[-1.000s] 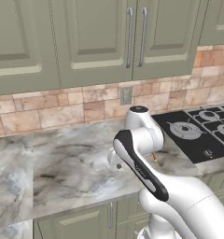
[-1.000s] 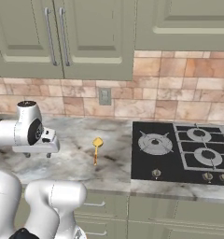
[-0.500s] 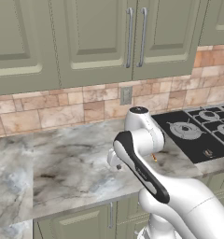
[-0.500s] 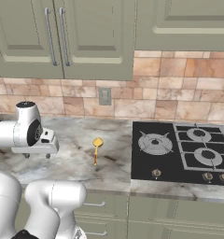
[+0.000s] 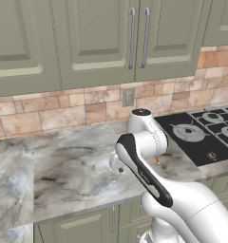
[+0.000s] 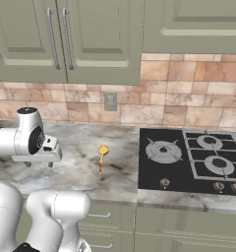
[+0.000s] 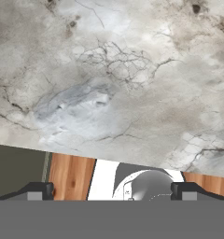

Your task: Take the fork and place it on the left side of the plate. Then take the spoon and place it on the right side of the plate. Make sure they're directly next to the plate.

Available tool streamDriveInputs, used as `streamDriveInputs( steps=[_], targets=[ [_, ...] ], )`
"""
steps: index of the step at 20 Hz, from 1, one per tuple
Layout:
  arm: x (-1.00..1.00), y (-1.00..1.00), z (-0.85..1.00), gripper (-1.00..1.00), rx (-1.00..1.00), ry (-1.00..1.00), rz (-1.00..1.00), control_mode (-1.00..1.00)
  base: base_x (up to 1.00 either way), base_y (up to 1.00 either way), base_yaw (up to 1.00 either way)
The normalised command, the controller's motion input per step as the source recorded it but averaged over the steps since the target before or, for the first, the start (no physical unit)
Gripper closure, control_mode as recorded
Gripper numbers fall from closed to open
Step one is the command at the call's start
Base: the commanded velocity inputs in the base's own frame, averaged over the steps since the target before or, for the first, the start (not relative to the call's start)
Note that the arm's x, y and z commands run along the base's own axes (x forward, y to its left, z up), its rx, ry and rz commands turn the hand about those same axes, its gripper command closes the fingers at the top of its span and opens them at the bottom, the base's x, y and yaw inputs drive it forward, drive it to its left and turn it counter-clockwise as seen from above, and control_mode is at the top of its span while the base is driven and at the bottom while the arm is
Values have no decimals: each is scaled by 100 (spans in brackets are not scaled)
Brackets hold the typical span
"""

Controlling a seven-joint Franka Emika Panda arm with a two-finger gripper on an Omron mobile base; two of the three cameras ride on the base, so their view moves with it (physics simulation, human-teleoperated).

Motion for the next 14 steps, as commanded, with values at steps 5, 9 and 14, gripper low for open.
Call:
streamDriveInputs(
  steps=[5,9,14],
  targets=[
    [0,0,0,-100,0,0,0,-100,0,0,0],
    [0,0,0,-100,0,0,0,-100,0,0,0],
    [-1,0,0,-100,0,-1,0,-100,0,0,0]
  ],
)
